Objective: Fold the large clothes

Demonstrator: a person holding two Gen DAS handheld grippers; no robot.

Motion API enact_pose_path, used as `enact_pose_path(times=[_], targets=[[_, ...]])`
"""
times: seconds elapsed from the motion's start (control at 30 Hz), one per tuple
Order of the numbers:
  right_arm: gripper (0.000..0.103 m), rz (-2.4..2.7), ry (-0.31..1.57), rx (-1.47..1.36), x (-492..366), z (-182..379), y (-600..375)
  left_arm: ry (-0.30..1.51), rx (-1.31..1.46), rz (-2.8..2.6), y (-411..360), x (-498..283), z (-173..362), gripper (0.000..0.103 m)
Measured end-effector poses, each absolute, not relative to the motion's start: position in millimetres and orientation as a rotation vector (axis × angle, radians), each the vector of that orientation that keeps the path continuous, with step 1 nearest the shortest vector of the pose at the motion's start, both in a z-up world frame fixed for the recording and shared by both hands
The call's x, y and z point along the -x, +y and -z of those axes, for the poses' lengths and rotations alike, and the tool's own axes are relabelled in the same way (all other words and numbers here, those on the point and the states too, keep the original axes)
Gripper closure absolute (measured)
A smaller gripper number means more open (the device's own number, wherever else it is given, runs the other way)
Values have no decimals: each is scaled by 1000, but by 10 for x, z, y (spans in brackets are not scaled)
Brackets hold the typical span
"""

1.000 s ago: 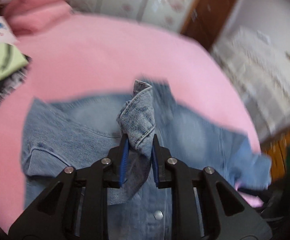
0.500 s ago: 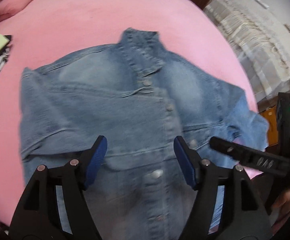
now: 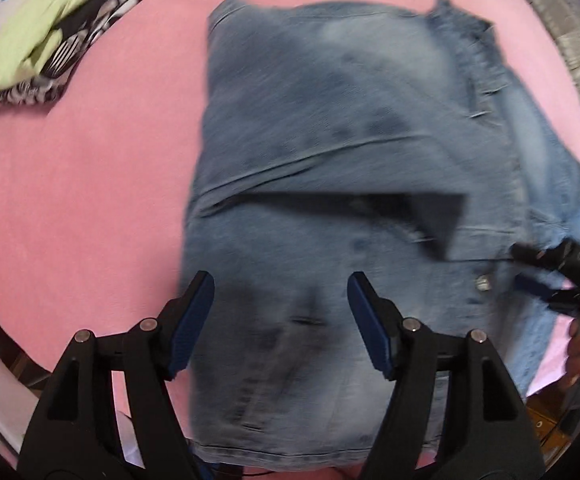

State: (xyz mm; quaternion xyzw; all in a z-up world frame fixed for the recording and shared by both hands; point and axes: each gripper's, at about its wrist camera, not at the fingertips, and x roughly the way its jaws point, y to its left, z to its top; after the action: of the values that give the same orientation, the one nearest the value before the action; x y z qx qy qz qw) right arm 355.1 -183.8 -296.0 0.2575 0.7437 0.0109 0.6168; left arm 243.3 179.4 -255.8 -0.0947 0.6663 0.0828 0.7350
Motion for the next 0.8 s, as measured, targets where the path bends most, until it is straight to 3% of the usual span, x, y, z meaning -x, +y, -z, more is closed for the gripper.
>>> enact_pose_path(times=[0.23, 0.3, 0.5, 0.53, 0.63, 0.8], targets=[[52, 21, 1675, -515, -3707, 3028, -1731, 1443, 321, -266, 2239, -2403, 2837, 37], [66, 2, 1664, -527, -3692, 2995, -1717, 1443, 340, -289, 2345, -2427, 2912, 37], [82, -52, 1542, -406, -3662, 2631, -1574, 1384, 389, -355, 2654, -2482, 2942, 37], [94, -45, 1507, -403, -3654, 2552, -1581, 1382, 380, -371, 2697, -2486, 2929, 37], [96, -56, 1344, -395, -3662, 2185, -1642, 1371, 360, -427, 2862, -2476, 2883, 39], [100, -66, 1199, -321, -3755, 1779, -1755, 1380, 433, -384, 2992, -2462, 2911, 53]])
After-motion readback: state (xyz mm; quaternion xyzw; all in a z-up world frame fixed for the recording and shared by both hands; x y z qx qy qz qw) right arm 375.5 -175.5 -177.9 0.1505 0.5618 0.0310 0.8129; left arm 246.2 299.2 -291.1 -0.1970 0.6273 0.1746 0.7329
